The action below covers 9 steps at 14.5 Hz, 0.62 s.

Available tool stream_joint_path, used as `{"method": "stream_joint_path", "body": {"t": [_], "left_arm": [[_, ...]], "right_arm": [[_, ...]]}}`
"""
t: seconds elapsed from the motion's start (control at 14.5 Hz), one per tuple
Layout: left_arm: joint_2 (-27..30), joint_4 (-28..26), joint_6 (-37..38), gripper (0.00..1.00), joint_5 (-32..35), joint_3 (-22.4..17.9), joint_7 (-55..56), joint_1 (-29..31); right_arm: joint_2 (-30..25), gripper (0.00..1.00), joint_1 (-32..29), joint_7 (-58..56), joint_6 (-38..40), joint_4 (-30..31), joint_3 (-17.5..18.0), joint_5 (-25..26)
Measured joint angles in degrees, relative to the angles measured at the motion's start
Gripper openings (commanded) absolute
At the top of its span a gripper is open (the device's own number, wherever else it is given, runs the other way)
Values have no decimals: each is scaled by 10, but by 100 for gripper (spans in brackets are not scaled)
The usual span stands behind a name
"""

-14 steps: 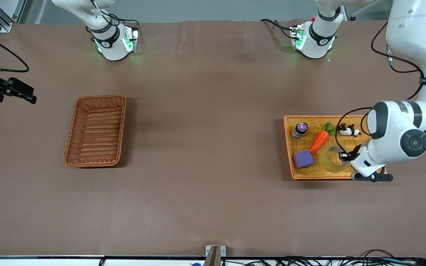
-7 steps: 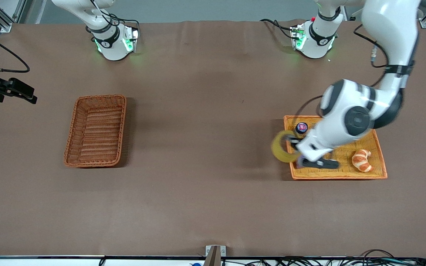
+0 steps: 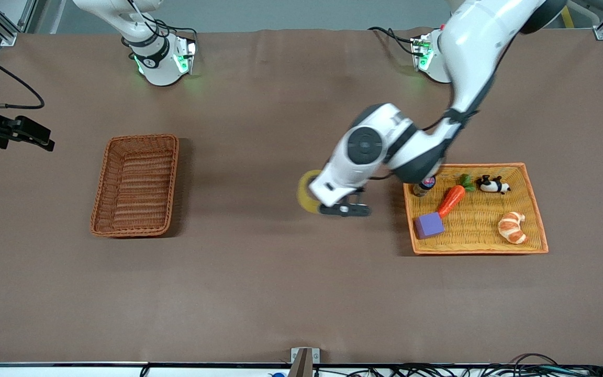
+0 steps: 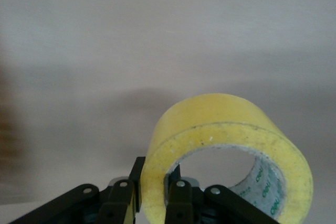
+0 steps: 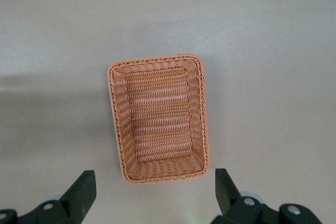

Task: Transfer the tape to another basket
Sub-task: 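Carry the tape roll with the left gripper toward the table middle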

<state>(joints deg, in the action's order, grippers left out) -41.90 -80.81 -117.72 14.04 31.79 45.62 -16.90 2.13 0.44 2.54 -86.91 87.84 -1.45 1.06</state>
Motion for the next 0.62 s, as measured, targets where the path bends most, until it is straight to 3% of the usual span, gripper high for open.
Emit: {"method": "stream_joint_path", "body": {"t": [0.28, 0.62], "left_arm": [[-48, 70, 0, 1, 1, -79, 65, -135], [-72, 95, 4, 1, 1, -89, 108, -170]], "right_arm": [[1, 100, 0, 0, 0, -1, 0, 0], [2, 100, 0, 0, 1, -1, -1, 0]]}}
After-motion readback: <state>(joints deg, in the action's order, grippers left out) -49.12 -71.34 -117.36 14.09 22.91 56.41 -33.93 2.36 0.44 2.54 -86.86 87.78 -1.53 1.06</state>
